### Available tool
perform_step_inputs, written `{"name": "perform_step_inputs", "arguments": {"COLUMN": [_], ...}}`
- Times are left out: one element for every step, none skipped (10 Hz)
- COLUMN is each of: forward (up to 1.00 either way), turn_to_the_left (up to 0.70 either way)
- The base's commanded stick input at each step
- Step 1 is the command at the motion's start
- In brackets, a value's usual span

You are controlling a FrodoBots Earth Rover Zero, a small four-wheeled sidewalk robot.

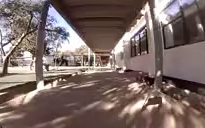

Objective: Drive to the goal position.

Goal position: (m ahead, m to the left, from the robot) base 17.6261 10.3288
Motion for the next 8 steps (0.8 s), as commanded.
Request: {"name": "perform_step_inputs", "arguments": {"forward": [0.70, 0.70, 0.70, 0.70, 0.70, 0.70, 0.70, 0.70], "turn_to_the_left": [0.00, 0.00, 0.00, 0.00, 0.00, 0.00, 0.00, 0.00]}}
